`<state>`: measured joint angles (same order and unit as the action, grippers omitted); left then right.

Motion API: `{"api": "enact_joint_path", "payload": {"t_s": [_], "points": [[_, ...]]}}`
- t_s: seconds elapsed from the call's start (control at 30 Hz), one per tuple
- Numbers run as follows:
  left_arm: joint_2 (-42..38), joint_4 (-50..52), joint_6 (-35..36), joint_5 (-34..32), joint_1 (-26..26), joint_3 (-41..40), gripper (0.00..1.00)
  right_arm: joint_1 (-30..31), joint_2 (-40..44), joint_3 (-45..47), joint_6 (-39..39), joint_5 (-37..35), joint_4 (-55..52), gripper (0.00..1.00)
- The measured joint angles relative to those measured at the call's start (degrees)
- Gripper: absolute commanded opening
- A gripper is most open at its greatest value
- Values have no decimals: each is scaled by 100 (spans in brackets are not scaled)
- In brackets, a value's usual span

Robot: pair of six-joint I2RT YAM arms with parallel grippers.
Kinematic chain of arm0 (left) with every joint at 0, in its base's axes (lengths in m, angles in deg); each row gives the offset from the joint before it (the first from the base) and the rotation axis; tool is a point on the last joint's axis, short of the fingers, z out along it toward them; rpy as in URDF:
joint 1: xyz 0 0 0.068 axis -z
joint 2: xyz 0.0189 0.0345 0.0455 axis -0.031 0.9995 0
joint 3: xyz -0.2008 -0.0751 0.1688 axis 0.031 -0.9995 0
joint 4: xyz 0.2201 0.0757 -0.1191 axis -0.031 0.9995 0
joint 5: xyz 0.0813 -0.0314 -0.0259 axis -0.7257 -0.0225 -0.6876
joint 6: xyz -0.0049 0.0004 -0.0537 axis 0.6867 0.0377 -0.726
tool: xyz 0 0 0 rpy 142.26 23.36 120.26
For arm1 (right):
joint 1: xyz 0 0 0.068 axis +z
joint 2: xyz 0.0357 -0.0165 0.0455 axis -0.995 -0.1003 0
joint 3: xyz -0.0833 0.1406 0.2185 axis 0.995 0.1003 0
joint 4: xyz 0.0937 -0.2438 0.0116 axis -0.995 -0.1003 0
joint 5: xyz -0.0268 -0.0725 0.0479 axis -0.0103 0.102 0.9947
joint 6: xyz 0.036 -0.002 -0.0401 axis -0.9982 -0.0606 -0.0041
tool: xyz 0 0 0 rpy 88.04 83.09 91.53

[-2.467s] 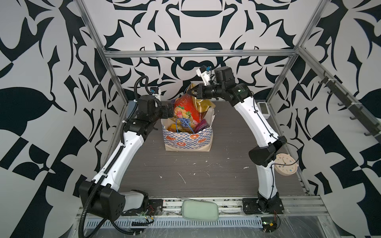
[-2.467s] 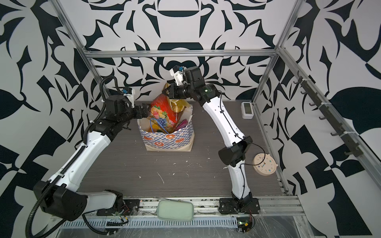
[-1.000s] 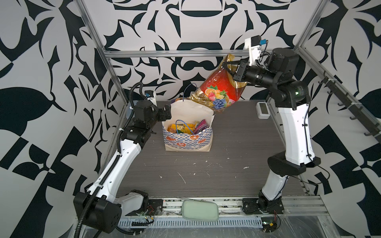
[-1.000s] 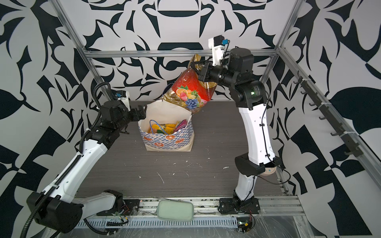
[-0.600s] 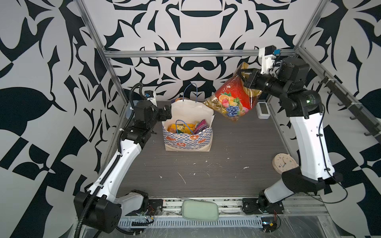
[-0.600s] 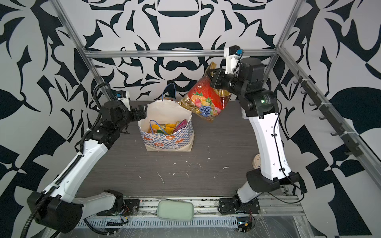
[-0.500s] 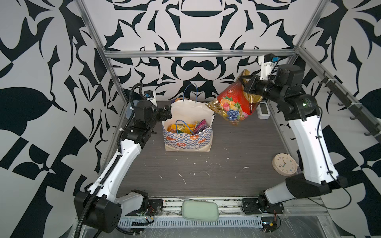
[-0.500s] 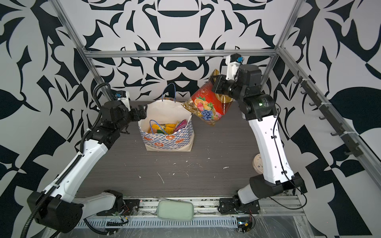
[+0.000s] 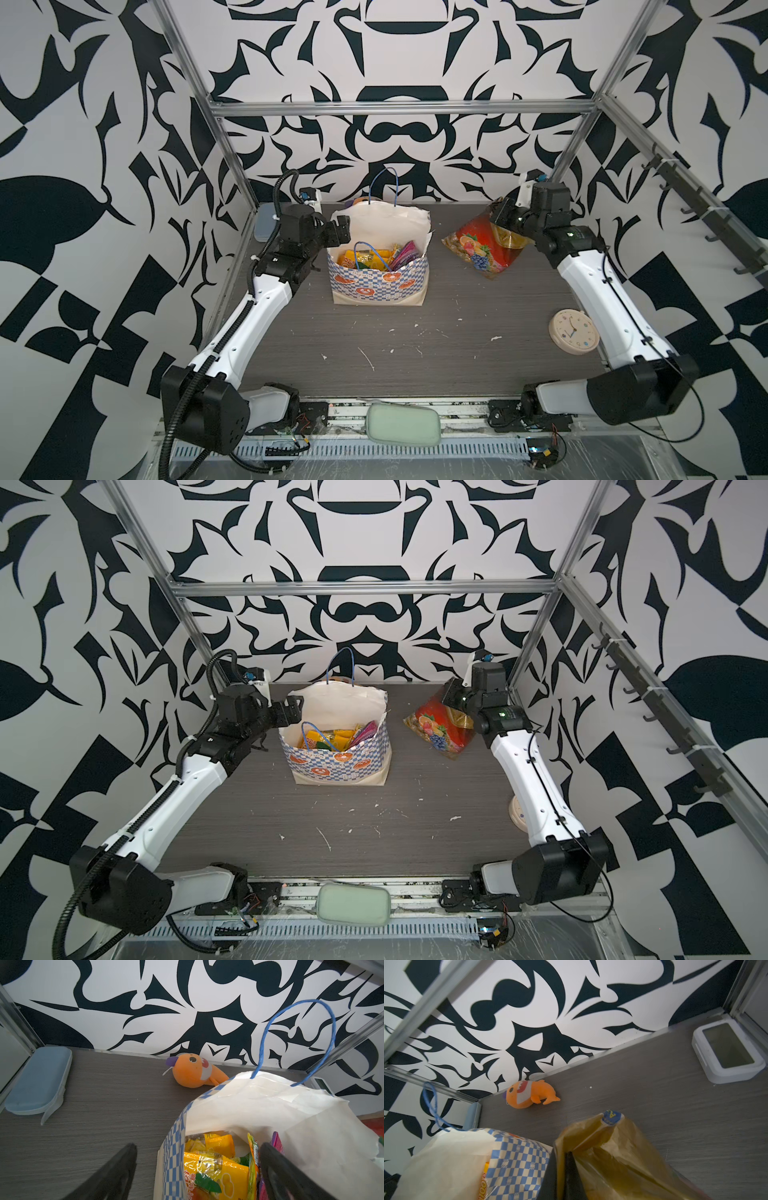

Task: Take the snacks out of the paper bag
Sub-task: Place the snack at the top-right of the table, then rotate the snack at the top-right of the table.

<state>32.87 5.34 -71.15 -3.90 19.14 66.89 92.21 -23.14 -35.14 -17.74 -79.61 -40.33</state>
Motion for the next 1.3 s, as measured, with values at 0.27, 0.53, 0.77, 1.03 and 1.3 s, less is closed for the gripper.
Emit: {"api": "enact_joint_path", "payload": {"t_s": [0.27, 0.53, 0.77, 1.03, 1.3], "points": [[0, -114, -87, 0, 0, -295, 95, 0, -581, 118, -315, 212, 1250, 0], [-35, -173, -116, -4, 0, -326, 95, -68, -769, 31, -223, 136, 1731, 0], [-103, -203, -118, -13, 0, -415, 95, -114, -708, 55, 4, -146, 1539, 54], [-129, -203, -114, -15, 0, -433, 95, -210, -660, 1285, -170, -632, 920, 66], [-131, -203, -111, -13, 0, -433, 95, -269, -1034, 2004, -227, -382, 505, 69]]}}
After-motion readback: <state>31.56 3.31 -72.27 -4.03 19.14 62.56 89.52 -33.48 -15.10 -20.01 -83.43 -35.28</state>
